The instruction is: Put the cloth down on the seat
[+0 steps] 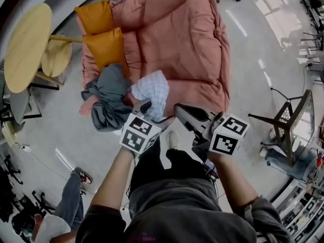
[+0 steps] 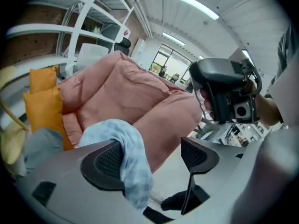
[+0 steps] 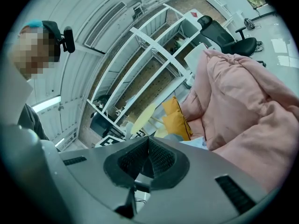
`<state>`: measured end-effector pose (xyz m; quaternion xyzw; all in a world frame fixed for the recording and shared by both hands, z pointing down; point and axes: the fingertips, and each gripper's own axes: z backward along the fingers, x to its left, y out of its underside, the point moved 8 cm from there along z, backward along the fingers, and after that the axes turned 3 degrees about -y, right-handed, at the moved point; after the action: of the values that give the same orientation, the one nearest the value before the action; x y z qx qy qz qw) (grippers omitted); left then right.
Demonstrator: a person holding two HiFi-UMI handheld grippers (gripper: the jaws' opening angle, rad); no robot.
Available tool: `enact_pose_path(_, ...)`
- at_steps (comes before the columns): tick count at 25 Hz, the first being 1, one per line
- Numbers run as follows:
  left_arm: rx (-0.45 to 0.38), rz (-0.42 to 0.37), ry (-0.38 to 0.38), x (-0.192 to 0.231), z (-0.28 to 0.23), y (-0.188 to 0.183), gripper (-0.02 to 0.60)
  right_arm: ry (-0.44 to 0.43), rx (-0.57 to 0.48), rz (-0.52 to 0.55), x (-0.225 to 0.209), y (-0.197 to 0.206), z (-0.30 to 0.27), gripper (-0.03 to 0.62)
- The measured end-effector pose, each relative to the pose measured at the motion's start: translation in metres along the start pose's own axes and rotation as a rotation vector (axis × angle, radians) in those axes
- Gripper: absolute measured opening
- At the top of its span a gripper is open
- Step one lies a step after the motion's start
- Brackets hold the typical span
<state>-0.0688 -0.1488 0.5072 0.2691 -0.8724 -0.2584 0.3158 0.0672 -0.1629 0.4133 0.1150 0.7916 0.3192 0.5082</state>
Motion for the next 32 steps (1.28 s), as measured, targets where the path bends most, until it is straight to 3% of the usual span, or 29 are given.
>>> enact_pose_path(2,0.018,0.004,0.052,-0.004,-0.017,0.008,0.393,-0.003,0.003,-0.005,0.001,0.003,-0.001,0.015)
enact_pose_path(3,0.023,-0.021,0.036,-0.006,-0.02,0.009,0.393,-0.003,0.003,-0.007,0.001,0.004,-0.001,0.015)
enact_pose_path(6,-0.035,-0.084,-0.117,-0.004,-0.003,-0.003,0.393,0.0,0.0,-0.007,0.003,0.003,0.0,0.015)
enact_pose_path(9,-0.13,-0.045,-0.187,0.003,0.025,-0.013,0.393,0.007,-0.007,-0.006,0.003,0.001,0.004,0.015)
enact_pose_path(13,-0.112,-0.09,-0.301,0.012,0.043,-0.012,0.37,0.003,-0.014,-0.004,0.003,0.001,0.003,0.015)
enact_pose_path(17,-0.088,-0.158,-0.195,-0.006,0.034,-0.01,0.354,0.004,-0.005,-0.009,0.003,0.005,0.003,0.015)
enact_pose_path(20,-0.107,-0.228,-0.194,-0.017,0.033,-0.017,0.354,0.008,-0.011,-0.007,0.002,0.002,0.004,0.015)
enact_pose_path(23,-0.097,-0.213,-0.099,-0.022,0.019,-0.012,0.354,0.014,-0.018,-0.004,-0.001,-0.002,0.007,0.015)
enact_pose_path(27,0.03,-0.159,0.006,-0.015,-0.03,0.018,0.354,0.009,-0.014,-0.007,-0.001,-0.002,0.006,0.015)
enact_pose_path(29,0.024,-0.164,-0.019,-0.014,-0.028,0.015,0.354,0.009,-0.014,-0.009,0.0,-0.001,0.008,0.015)
enact_pose_path(32,-0.071,-0.16,-0.161,-0.005,0.007,-0.005,0.354,0.012,-0.023,-0.014,-0.002,-0.003,0.011,0.015)
